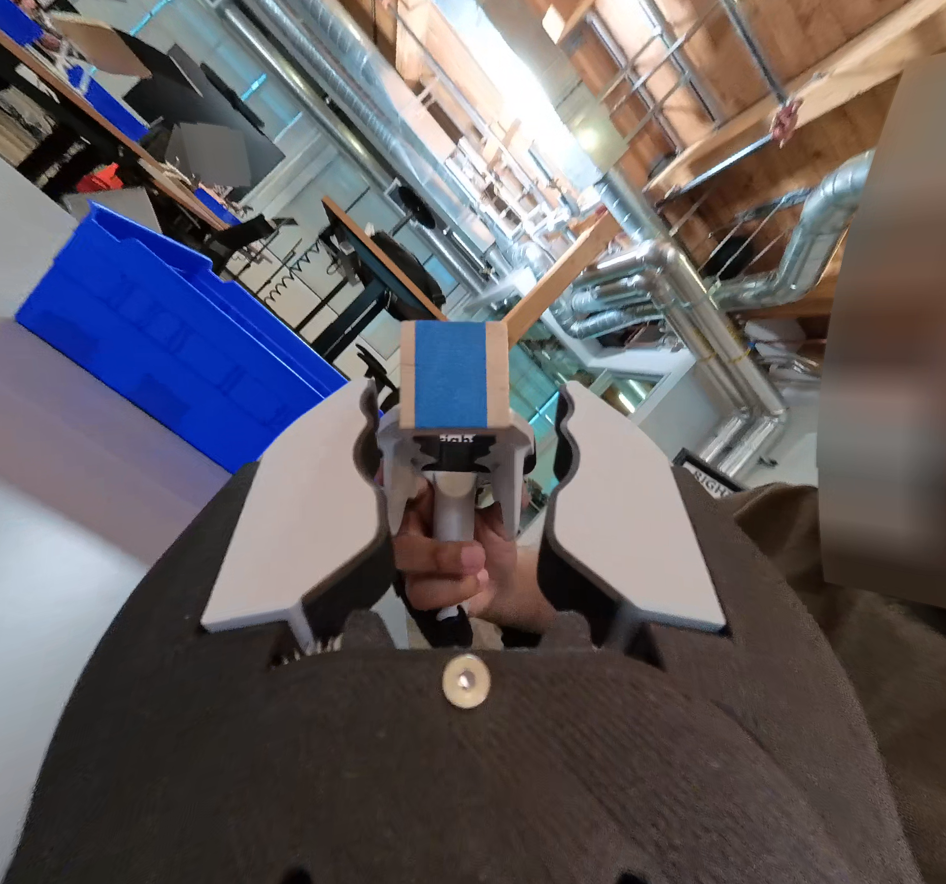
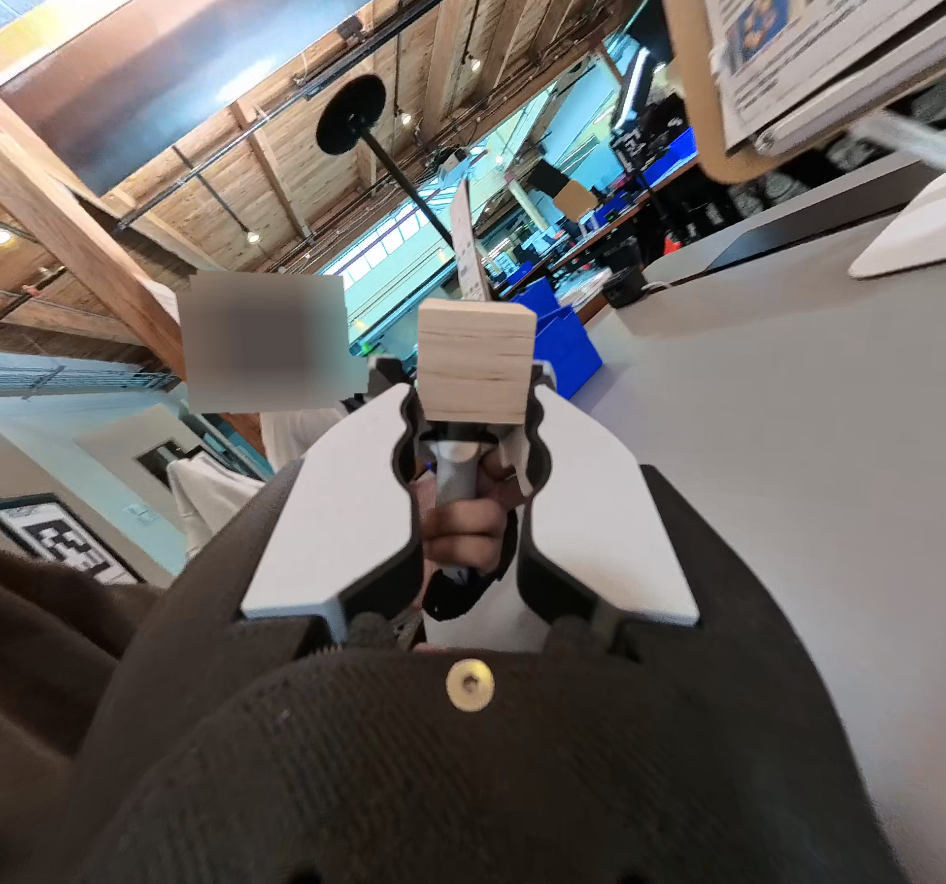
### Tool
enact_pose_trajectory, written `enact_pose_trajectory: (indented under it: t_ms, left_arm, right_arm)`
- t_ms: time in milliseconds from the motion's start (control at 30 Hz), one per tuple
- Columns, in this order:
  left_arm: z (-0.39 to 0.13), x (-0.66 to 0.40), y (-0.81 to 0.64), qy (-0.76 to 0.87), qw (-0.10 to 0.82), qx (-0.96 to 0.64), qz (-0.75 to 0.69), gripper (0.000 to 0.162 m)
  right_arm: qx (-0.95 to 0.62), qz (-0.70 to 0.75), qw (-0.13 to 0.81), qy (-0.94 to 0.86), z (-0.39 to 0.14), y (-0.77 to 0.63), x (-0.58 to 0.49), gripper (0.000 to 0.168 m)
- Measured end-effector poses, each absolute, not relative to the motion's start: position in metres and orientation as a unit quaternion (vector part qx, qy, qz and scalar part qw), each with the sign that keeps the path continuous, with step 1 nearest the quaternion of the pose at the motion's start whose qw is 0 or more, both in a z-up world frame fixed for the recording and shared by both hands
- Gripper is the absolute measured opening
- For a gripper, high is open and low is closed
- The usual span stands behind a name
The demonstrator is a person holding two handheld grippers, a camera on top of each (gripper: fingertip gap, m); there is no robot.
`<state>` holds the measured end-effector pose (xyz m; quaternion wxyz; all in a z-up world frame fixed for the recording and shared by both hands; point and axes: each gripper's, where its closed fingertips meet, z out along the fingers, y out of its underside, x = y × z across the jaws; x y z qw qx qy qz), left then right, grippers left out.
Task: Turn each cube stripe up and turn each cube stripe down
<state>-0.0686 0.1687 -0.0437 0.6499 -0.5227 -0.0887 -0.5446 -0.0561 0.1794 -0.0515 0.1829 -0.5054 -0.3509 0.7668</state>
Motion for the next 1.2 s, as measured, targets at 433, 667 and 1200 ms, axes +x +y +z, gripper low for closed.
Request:
enact_pose_trajectory:
  t_ms: [433,667,1200]
  left_arm:
    - [-0.066,-0.058,0.184,-0.089,0.627,-0.583,-0.509,0.077]
    - [-0.077,-0.042,0.199,-0.065,0.607,-0.619,-0.494,0.077]
    - [-0.085,-0.037,0.208,-0.059,0.591,-0.635,-0.494,0.077]
  right_arm:
    - [-0.652,0.484,0.422,-0.402,-0.016,0.372,0.011,0.041]
    - [-0.785,0.284,0.295,-0.465,-0.153,0.410,0.061,0.042]
    - [-0.804,0.218,0.223,-0.506,-0.187,0.388,0.066,0.050]
